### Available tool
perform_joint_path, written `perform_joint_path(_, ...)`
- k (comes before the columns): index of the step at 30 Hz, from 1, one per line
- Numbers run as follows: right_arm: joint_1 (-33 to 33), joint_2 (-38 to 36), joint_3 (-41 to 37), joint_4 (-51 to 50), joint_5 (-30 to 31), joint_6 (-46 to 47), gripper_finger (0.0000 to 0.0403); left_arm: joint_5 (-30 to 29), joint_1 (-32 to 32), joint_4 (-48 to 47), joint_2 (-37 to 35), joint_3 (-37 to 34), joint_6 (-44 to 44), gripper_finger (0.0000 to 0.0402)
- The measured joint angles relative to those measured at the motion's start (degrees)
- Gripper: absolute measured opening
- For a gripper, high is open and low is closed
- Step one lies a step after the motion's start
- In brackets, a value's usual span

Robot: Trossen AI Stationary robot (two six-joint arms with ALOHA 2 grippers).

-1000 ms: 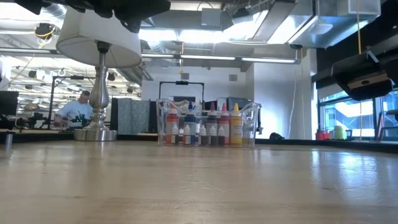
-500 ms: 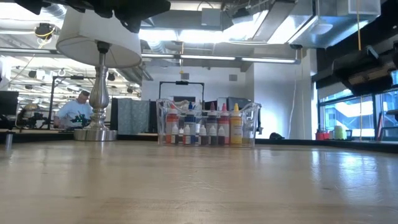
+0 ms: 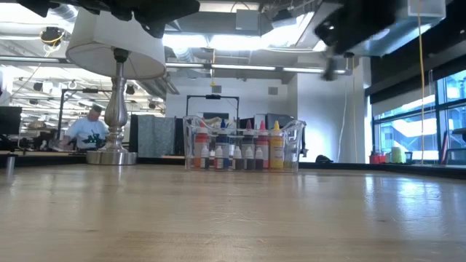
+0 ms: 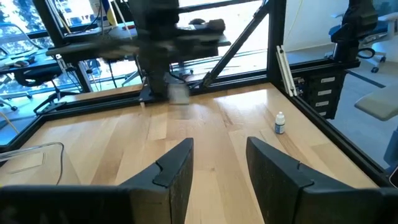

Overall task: Pick & Place food coloring
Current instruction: Put the small orange food coloring bottle into the transparent bin

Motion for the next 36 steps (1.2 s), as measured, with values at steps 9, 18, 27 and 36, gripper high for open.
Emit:
perform_joint_path(9, -25.78, 3.40, 13.56, -6.51, -3.26, -13.19, 0.0064, 0.00, 0.01, -0.02, 0.00, 0.00, 0.01, 0.0145)
perform_joint_path(18, -38.72, 16.74, 13.81, -4.25, -12.03, -16.13, 0.0064, -0.02, 0.00, -0.13, 0.00, 0.00, 0.03, 0.0144)
perform_joint_path(27, -40.87, 25.40, 13.79, -2.60, -12.02, -16.25, 0.0065, 0.00, 0.00, -1.56, 0.00, 0.00, 0.03, 0.0144)
perform_joint_path(36, -40.85, 28.25, 13.79, -1.23, -11.90, -16.20, 0.0066, 0.02, 0.01, -2.74, 0.00, 0.00, 0.03, 0.0144)
